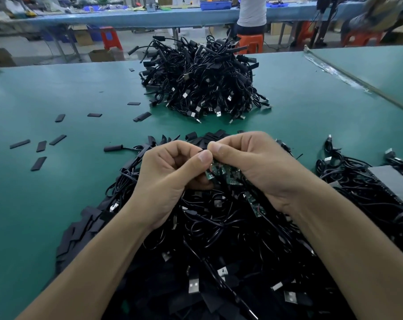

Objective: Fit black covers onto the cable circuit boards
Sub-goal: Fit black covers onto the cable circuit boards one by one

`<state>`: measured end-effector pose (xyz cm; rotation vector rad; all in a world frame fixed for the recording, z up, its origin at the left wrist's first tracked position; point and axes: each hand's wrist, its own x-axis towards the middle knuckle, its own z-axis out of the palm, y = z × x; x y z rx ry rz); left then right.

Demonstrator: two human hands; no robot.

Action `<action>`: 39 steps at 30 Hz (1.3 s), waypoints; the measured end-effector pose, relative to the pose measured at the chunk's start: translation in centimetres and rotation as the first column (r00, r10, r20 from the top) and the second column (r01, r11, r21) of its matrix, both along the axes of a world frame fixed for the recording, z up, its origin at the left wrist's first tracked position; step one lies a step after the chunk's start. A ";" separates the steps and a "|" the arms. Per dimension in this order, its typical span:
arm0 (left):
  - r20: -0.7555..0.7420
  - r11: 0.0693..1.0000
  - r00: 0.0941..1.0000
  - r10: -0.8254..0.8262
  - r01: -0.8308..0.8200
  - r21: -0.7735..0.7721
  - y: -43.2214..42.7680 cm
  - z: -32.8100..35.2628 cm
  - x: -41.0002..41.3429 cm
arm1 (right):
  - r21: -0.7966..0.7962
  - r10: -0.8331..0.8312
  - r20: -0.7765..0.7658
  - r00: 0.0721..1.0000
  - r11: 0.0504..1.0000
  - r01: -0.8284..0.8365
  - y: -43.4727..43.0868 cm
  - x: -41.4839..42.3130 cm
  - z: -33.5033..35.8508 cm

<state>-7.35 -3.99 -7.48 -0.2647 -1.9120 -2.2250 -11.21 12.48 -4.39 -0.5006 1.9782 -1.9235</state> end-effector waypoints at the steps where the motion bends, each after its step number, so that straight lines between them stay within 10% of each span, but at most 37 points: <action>1: 0.007 1.000 1.000 0.016 -0.016 0.000 0.2 0.0 0.0 | 0.071 -0.031 -0.114 0.993 0.997 0.039 0.3 -0.3 0.2; 14: 0.023 0.978 0.998 0.055 -0.049 -0.204 0.1 0.5 -0.3 | 0.482 0.166 -0.410 0.897 0.874 0.058 1.8 -1.0 1.4; 26: -0.191 0.753 0.963 0.191 -0.269 -0.600 -1.3 0.6 -0.5 | 0.465 0.072 -0.559 0.826 0.852 0.241 0.1 -0.3 -0.2; 39: -0.178 0.707 0.957 0.230 -0.290 -0.645 -1.2 -0.8 -0.8 | 0.492 0.061 -0.609 0.791 0.811 0.316 -0.4 -0.4 -1.8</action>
